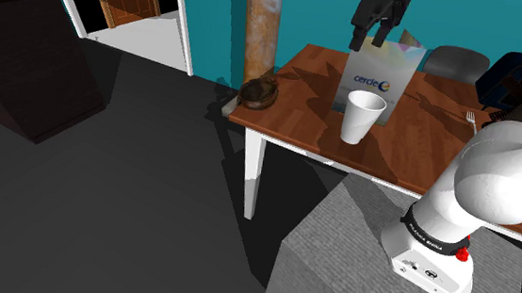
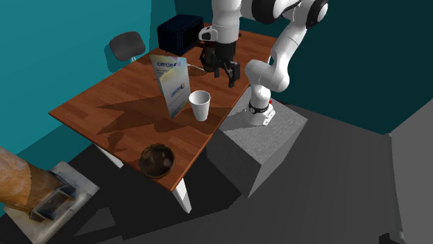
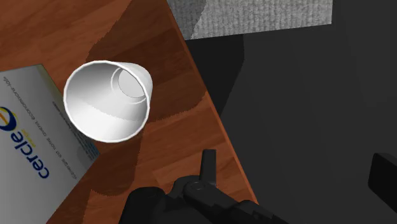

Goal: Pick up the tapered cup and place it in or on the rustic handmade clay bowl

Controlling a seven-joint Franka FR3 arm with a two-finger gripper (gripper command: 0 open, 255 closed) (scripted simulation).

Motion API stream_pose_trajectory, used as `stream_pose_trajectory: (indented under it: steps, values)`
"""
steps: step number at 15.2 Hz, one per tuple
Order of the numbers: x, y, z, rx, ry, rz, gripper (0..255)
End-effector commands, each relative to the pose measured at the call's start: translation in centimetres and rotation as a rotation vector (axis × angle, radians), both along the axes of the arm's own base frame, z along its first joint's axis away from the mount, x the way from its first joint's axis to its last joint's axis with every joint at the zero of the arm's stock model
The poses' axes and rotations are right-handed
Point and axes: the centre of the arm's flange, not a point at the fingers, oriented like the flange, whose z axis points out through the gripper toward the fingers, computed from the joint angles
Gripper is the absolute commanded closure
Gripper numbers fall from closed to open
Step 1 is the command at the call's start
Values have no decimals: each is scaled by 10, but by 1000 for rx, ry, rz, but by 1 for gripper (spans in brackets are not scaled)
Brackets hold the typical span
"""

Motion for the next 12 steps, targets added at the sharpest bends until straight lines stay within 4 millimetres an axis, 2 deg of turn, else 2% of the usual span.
stream_pose_trajectory:
  steps: [1, 12]
  values:
    - [0, 0, 0, 0, 0, 0, 0]
    - [11, -55, -123, -127, 31, -67, 0]
